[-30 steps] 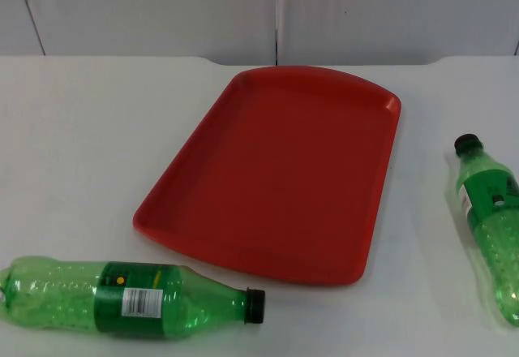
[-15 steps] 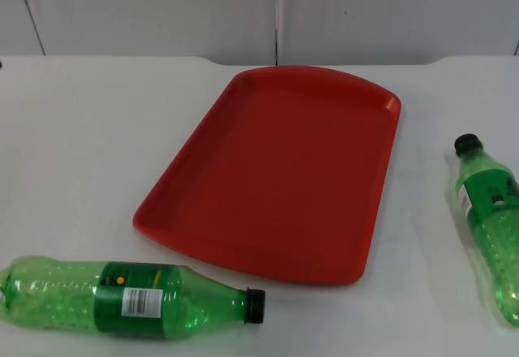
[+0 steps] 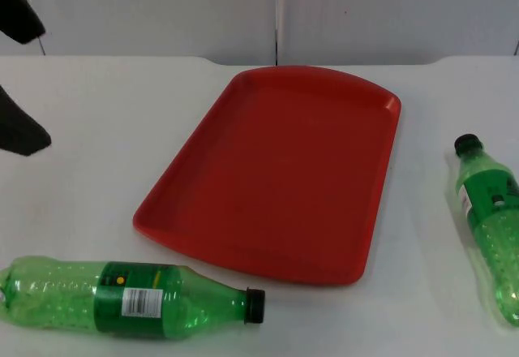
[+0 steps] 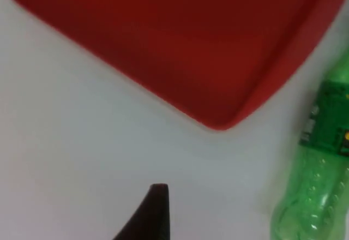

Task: Place the bottle upright on the tray.

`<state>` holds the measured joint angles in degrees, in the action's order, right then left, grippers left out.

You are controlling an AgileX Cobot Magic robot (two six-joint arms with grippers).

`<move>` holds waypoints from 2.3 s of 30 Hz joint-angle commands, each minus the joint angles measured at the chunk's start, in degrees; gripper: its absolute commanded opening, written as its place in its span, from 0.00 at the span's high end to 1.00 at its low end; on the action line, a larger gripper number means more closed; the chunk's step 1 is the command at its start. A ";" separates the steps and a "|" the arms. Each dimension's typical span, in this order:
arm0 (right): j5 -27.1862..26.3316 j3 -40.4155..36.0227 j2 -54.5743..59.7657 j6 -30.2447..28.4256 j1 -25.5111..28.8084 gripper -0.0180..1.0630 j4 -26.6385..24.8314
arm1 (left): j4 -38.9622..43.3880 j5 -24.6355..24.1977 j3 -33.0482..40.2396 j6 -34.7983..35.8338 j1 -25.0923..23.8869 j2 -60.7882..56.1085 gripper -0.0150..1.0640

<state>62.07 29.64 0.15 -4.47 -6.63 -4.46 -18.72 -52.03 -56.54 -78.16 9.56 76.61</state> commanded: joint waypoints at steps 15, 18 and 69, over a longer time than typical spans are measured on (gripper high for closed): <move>-0.33 -0.02 -0.15 -0.02 0.18 0.01 -0.13 | 15.40 -2.71 0.27 6.55 15.54 7.96 0.01; -0.33 -0.02 -0.15 -0.02 0.18 0.01 -0.13 | 16.01 -2.58 0.27 7.77 16.64 10.49 0.01; -0.33 -0.02 -0.15 -0.02 0.18 0.01 -0.13 | 10.16 19.41 6.53 9.25 17.45 33.09 0.01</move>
<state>62.07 29.64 0.15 -4.47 -6.63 -4.46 -7.25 -33.10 -50.22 -68.90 26.59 109.26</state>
